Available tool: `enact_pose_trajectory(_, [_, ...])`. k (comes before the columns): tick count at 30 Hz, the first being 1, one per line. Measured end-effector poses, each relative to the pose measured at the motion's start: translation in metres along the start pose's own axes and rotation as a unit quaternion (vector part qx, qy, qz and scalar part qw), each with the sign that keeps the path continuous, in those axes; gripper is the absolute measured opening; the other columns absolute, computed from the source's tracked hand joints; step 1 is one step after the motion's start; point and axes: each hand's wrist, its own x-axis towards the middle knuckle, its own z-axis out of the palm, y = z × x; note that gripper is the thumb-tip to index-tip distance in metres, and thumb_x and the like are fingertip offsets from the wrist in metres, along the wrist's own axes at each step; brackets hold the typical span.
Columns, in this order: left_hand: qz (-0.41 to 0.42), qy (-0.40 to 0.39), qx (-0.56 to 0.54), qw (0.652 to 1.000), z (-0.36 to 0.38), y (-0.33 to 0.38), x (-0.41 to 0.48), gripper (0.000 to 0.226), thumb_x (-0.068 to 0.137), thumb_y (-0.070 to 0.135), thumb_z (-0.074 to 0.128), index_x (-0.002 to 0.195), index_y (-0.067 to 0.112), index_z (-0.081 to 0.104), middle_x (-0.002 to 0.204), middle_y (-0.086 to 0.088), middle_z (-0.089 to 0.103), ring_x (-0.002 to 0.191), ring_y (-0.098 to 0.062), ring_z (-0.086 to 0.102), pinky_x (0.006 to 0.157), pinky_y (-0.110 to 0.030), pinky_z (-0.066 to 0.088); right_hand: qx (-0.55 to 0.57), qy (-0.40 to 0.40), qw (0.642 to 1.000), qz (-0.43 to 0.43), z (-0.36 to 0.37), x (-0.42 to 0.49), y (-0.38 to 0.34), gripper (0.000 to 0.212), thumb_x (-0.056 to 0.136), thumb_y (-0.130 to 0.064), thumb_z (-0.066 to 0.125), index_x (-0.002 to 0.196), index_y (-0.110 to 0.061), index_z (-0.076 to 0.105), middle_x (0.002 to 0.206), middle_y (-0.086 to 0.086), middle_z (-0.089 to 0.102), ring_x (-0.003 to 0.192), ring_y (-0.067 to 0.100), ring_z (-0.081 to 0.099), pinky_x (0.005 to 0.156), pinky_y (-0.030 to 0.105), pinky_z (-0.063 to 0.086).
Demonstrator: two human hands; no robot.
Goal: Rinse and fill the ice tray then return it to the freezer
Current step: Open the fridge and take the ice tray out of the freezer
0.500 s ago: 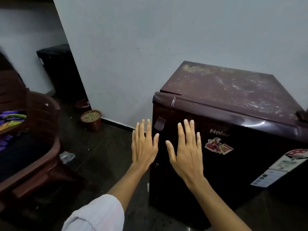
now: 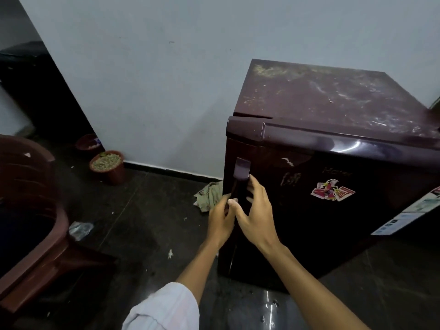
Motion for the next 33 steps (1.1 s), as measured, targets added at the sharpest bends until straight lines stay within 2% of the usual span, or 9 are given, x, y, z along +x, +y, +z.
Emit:
enact_pose_trajectory(2, [-0.005,-0.012,-0.023,1.0,0.004,-0.01,0.001,0.018,0.103,0.031,0.049,0.105,0.019,0.063,0.084,0.013,0.066,0.083,-0.015,0.068,0.068,-0.019,0.047,0.038,0.026,0.999,0.028,0.007,0.006,0.002,0.066,0.09,-0.029,0.071,0.147,-0.02,0.039,0.143,-0.009,0.049,0.131,0.002,0.046,0.108,0.023,0.042])
enact_pose_trajectory(4, [0.004,-0.023,-0.029,0.999,0.005,-0.016,0.002,0.024,0.102,0.03,0.052,0.121,0.021,0.063,0.106,0.009,0.071,0.103,-0.012,0.069,0.083,-0.025,0.054,0.055,0.042,0.996,0.053,0.01,0.013,0.003,0.055,0.089,-0.026,0.072,0.139,-0.018,0.05,0.131,-0.012,0.059,0.121,0.001,0.055,0.104,0.025,0.047])
enact_pose_trajectory(6, [0.019,-0.023,-0.032,0.999,0.004,-0.022,0.005,0.036,0.1,0.034,0.056,0.132,0.02,0.06,0.121,0.006,0.07,0.113,-0.007,0.065,0.095,-0.03,0.055,0.063,0.051,0.995,0.063,0.011,0.019,0.005,0.044,0.089,-0.022,0.072,0.131,-0.014,0.059,0.12,-0.009,0.067,0.112,0.0,0.062,0.099,0.028,0.052])
enact_pose_trajectory(10, [0.026,-0.023,-0.04,0.999,-0.003,-0.027,0.009,0.044,0.097,0.033,0.062,0.137,0.013,0.059,0.129,-0.001,0.068,0.12,-0.005,0.062,0.103,-0.028,0.051,0.053,0.065,0.994,0.071,0.012,0.022,0.006,0.035,0.089,-0.016,0.071,0.122,-0.01,0.063,0.11,-0.006,0.072,0.102,0.001,0.067,0.092,0.027,0.055])
enact_pose_trajectory(13, [0.029,-0.028,-0.042,0.998,-0.005,-0.029,0.012,0.048,0.097,0.036,0.063,0.138,0.012,0.058,0.131,-0.002,0.067,0.123,-0.009,0.061,0.105,-0.034,0.051,0.032,0.072,0.994,0.073,0.014,0.02,0.002,0.035,0.089,-0.018,0.071,0.122,-0.01,0.062,0.109,-0.007,0.071,0.101,-0.001,0.067,0.09,0.022,0.055])
enact_pose_trajectory(18, [0.047,-0.03,-0.021,0.998,-0.008,-0.035,0.005,0.047,0.096,0.034,0.064,0.137,0.012,0.059,0.13,-0.002,0.068,0.122,-0.01,0.062,0.104,-0.034,0.052,0.014,0.075,0.994,0.078,0.013,0.012,-0.004,0.031,0.09,-0.014,0.07,0.119,-0.01,0.062,0.106,-0.008,0.071,0.099,-0.001,0.066,0.087,0.017,0.053])
enact_pose_trajectory(24, [0.068,-0.021,-0.013,0.997,-0.01,-0.043,-0.037,0.044,0.093,0.035,0.067,0.132,0.015,0.064,0.118,-0.001,0.073,0.108,-0.003,0.067,0.09,-0.017,0.054,0.012,0.063,0.995,0.081,0.004,-0.031,-0.009,0.028,0.089,-0.006,0.069,0.116,-0.009,0.063,0.101,-0.007,0.071,0.096,0.0,0.067,0.083,0.014,0.052])
enact_pose_trajectory(31, [0.059,0.005,-0.018,0.998,-0.001,-0.04,-0.097,0.041,0.091,0.036,0.069,0.128,0.018,0.067,0.113,0.001,0.075,0.104,-0.005,0.07,0.087,-0.025,0.058,0.021,0.056,0.995,0.082,-0.013,-0.085,-0.017,0.024,0.089,-0.002,0.067,0.112,-0.009,0.064,0.099,-0.006,0.071,0.098,0.004,0.068,0.086,0.018,0.054])
enact_pose_trajectory(33, [0.06,0.02,-0.014,0.998,0.003,-0.036,-0.117,0.045,0.09,0.044,0.066,0.126,0.019,0.068,0.11,0.002,0.076,0.101,-0.005,0.071,0.085,-0.026,0.059,0.025,0.053,0.995,0.078,-0.02,-0.101,-0.018,0.021,0.089,-0.001,0.067,0.109,-0.009,0.064,0.097,-0.006,0.071,0.096,0.007,0.069,0.085,0.02,0.054])
